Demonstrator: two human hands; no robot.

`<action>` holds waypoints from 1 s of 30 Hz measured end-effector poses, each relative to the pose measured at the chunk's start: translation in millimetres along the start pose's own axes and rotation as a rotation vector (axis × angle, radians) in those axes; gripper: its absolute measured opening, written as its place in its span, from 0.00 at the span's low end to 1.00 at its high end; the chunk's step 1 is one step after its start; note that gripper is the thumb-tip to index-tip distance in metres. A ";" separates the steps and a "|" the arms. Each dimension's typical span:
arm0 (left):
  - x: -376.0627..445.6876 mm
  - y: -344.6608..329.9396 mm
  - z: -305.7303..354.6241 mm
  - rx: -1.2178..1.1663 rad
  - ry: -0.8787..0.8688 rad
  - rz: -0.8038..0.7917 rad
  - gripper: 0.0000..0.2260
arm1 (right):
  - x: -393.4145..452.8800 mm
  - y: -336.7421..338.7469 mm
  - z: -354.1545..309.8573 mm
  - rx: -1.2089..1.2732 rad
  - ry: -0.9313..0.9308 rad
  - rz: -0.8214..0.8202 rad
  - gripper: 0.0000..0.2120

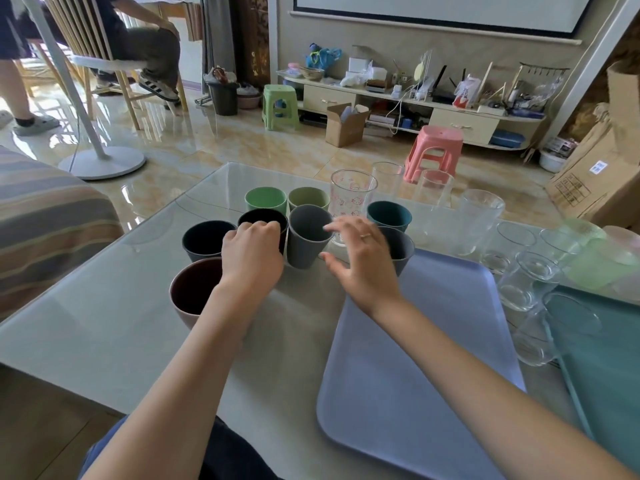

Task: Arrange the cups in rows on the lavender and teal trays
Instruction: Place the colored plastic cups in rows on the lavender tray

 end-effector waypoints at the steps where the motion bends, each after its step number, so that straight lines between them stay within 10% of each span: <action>1: 0.6 -2.9 -1.1 0.020 0.005 -0.013 0.13 | 5.5 -12.3 -6.9 0.004 0.041 -0.065 0.17; 6: 2.6 -7.8 -5.9 0.043 0.007 -0.027 0.14 | 15.1 -55.2 -14.9 0.011 0.000 -0.306 0.20; 17: 1.9 -15.2 0.6 -0.007 -0.068 -0.083 0.03 | -3.4 -45.0 -5.0 -0.179 -0.041 -0.195 0.10; 24: -19.0 -8.9 34.5 -0.278 -0.229 -0.186 0.22 | -26.4 -24.0 -10.8 0.109 -0.029 -0.229 0.06; 30: -22.3 -33.2 29.1 -0.228 -0.266 -0.354 0.13 | -37.0 -25.4 11.6 0.346 -0.253 -0.207 0.27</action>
Point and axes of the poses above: each hand's wrist, its own x-axis towards the middle knuckle, its own y-axis out of the back of the hand, z = x × y, the point moved 10 cm from there along x, towards the middle knuckle, and after that the axes turned 6 degrees about y, right-handed, at the moved point
